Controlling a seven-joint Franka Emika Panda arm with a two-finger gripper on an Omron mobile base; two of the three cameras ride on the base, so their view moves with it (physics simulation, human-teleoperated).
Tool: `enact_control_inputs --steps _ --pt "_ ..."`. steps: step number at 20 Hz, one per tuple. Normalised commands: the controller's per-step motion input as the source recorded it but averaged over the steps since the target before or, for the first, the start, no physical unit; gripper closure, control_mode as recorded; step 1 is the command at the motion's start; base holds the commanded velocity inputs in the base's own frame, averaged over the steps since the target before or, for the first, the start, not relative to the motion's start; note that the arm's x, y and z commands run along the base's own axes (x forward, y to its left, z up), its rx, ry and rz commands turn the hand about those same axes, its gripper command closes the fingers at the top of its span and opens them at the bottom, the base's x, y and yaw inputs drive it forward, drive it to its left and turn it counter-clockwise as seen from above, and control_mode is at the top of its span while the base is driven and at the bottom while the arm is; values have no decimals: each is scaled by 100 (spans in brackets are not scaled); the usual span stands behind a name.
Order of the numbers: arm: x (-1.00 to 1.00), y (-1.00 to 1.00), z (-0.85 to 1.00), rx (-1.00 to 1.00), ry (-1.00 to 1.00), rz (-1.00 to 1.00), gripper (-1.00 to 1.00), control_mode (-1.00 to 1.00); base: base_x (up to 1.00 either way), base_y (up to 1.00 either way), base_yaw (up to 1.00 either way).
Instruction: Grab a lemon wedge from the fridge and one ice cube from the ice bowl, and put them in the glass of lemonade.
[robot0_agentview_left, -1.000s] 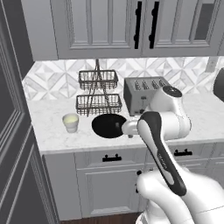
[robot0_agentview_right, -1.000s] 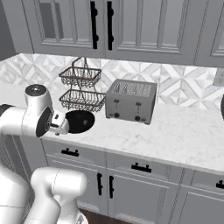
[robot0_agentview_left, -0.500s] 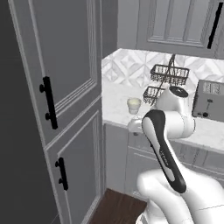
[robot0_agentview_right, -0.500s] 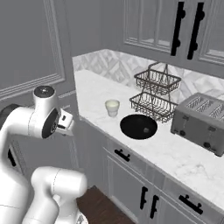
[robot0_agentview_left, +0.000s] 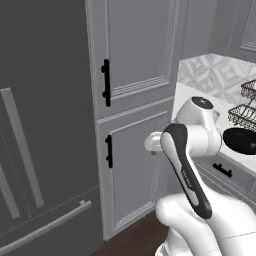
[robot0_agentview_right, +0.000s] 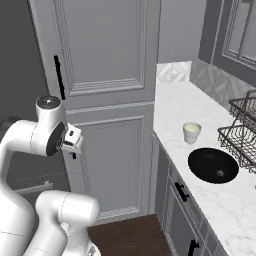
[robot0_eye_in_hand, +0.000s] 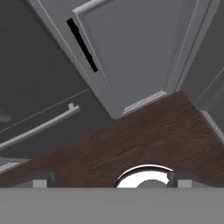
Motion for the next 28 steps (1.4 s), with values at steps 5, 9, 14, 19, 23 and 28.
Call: enact_control_inputs --steps 5,9,14,19,23,28 --pt "0 0 0 0 0 0 -100 100 -26 9 59" --pt "0 0 0 0 0 0 -100 100 39 56 51" --pt "0 0 0 0 0 0 -100 100 49 16 48" --pt "0 0 0 0 0 0 -100 100 54 13 -9" --pt "0 0 0 0 0 0 -100 100 -11 44 -6" --pt "0 0 0 0 0 0 -100 100 -17 58 5"
